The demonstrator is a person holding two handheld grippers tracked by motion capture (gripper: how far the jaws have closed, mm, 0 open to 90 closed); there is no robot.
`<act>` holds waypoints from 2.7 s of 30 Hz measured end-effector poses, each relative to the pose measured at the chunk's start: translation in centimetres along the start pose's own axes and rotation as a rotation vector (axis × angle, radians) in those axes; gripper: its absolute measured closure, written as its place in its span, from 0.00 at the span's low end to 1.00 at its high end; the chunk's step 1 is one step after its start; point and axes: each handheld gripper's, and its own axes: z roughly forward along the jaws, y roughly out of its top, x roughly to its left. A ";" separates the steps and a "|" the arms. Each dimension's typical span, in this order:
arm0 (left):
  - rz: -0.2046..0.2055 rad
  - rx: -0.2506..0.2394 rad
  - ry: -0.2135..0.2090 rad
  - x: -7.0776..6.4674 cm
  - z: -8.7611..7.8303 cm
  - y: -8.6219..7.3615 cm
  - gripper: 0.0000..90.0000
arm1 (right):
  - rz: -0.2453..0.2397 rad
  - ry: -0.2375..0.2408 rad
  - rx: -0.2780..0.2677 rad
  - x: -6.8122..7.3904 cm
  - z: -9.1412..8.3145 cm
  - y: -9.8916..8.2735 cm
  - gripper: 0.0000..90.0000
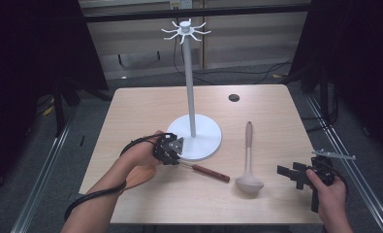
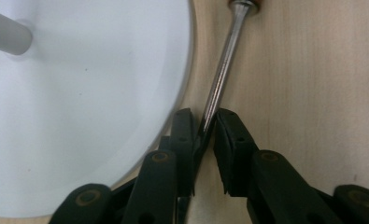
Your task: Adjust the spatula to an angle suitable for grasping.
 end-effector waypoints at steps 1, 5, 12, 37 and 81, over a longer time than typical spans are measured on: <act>-0.004 -0.007 0.003 0.0 -0.1 -0.1 0.88 | 0.006 0.001 0.000 0.0 0.0 0.0 0.11; -0.024 -0.038 0.026 0.1 -0.8 -0.4 0.94 | 0.007 0.002 0.000 -0.1 0.2 0.0 0.11; -0.073 -0.092 0.096 0.5 -2.7 -1.2 0.94 | 0.015 -0.007 -0.006 -0.2 -0.2 0.2 0.11; -0.463 -0.556 0.337 0.2 -8.8 0.3 0.94 | 0.041 0.001 -0.077 -0.4 -1.3 0.6 0.11; -0.621 -0.867 0.584 -6.8 -9.1 0.5 0.94 | -0.001 0.065 -0.064 1.8 1.3 2.3 0.11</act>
